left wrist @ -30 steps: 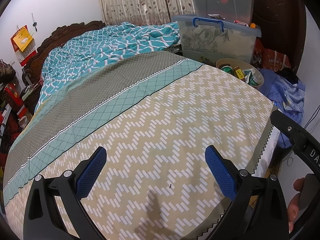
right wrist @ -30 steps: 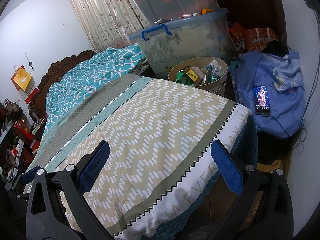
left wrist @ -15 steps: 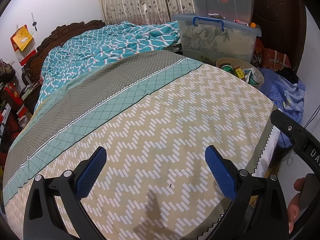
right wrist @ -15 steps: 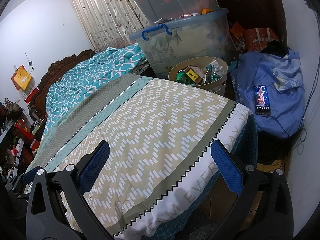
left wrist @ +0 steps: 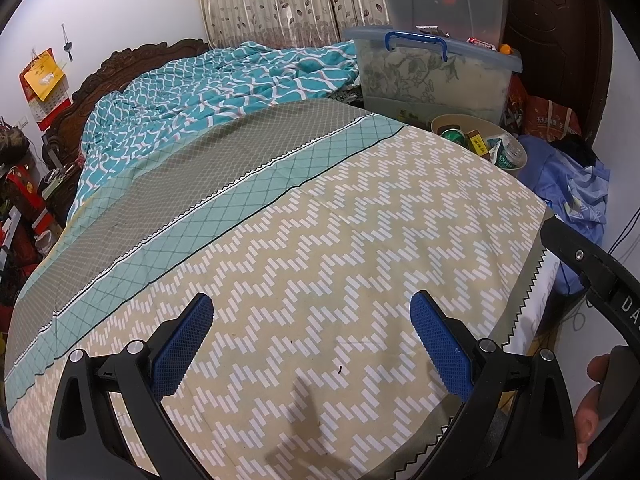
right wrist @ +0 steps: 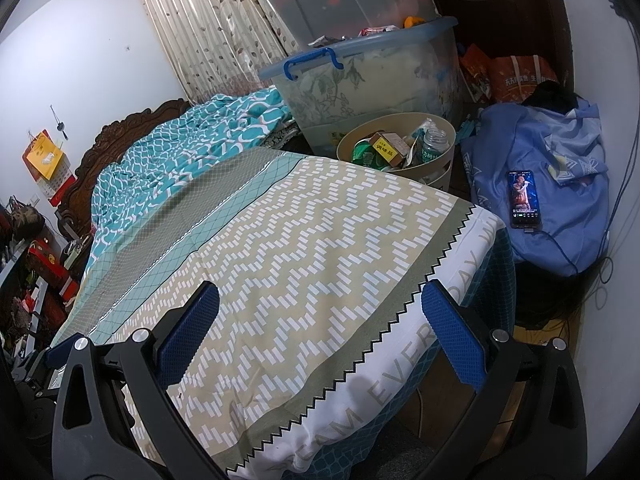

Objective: Collect trash

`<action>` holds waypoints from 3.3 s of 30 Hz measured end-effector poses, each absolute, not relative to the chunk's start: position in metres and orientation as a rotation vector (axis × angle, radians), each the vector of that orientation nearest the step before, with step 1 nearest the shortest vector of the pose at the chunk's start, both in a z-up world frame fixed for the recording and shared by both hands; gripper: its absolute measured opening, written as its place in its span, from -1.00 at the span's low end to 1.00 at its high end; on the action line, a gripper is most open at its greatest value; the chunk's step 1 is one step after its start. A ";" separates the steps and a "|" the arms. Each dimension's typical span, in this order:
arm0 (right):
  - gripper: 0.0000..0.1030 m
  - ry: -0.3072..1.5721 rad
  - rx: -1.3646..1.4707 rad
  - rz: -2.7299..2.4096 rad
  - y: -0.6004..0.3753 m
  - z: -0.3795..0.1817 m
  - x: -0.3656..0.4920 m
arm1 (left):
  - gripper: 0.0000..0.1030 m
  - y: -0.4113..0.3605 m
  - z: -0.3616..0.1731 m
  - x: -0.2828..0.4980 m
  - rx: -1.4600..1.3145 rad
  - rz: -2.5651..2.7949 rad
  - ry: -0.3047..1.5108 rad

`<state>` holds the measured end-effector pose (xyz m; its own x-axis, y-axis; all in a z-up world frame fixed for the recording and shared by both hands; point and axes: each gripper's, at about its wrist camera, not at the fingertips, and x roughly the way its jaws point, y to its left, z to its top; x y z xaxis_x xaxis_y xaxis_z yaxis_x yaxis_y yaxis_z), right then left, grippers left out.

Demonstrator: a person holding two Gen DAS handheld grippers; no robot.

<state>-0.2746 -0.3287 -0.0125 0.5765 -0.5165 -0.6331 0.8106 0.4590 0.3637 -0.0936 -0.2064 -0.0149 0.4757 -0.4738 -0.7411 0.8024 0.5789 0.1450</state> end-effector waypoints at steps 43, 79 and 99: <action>0.94 0.480 0.689 -0.842 -0.331 -0.010 -0.274 | 0.84 -0.208 -0.011 -0.095 0.530 -0.839 0.719; 0.94 0.478 0.686 -0.830 -0.330 -0.010 -0.272 | 0.84 -0.209 -0.011 -0.098 0.535 -0.852 0.719; 0.94 0.478 0.680 -0.822 -0.331 -0.008 -0.272 | 0.84 -0.209 -0.013 -0.104 0.543 -0.859 0.714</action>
